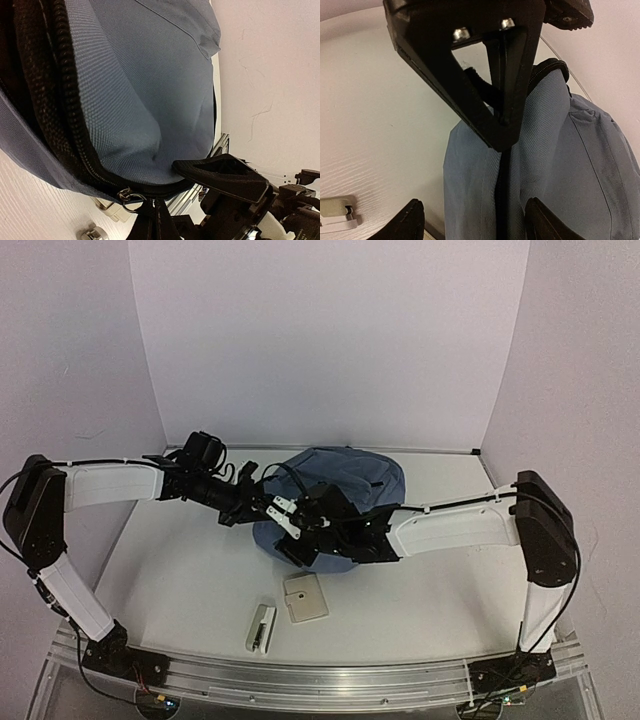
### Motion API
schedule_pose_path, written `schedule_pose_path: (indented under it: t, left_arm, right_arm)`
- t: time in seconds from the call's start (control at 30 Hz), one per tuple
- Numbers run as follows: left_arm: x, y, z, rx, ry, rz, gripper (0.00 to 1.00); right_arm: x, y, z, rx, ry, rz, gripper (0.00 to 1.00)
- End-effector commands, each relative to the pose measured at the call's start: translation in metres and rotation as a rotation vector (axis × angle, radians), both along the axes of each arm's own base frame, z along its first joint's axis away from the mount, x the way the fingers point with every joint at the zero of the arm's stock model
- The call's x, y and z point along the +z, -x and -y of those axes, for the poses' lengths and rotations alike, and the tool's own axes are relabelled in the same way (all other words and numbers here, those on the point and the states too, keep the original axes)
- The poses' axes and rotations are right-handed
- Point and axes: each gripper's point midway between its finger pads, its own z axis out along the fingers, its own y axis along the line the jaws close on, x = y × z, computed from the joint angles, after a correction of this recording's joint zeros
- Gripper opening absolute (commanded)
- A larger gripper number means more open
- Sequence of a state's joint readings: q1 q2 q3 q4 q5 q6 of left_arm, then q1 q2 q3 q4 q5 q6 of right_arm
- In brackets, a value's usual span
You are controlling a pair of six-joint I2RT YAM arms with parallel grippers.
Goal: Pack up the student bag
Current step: Zip the student bag at the center of the board.
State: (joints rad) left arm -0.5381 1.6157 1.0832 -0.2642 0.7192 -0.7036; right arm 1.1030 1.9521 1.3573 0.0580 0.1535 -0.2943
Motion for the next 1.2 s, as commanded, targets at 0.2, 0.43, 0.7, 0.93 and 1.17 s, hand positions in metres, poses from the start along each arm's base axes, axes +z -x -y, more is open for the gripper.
schedule_pose_path:
  t: [0.2,0.43,0.7,0.93,1.17]
  left_arm:
    - [0.034,0.0,0.002,-0.014,0.04,0.093,0.0]
    - [0.029,-0.011,-0.011,0.044,-0.034,0.108,0.0]
    - [0.033,-0.044,-0.045,0.139,-0.009,0.089,0.0]
    - [0.03,-0.059,-0.041,0.116,0.002,0.075,0.0]
    - [0.028,-0.065,-0.041,0.116,0.018,0.078,0.0]
  right_arm:
    - [-0.005,-0.034,-0.01,-0.107,0.056,0.112,0.41]
    - [0.012,-0.027,0.001,-0.109,0.021,0.118,0.0]
    - [0.026,0.0,0.043,-0.103,0.021,0.079,0.0]
    - [0.027,0.025,0.08,-0.118,0.037,-0.002,0.0]
    - [0.024,0.039,0.111,-0.167,0.043,-0.047,0.0]
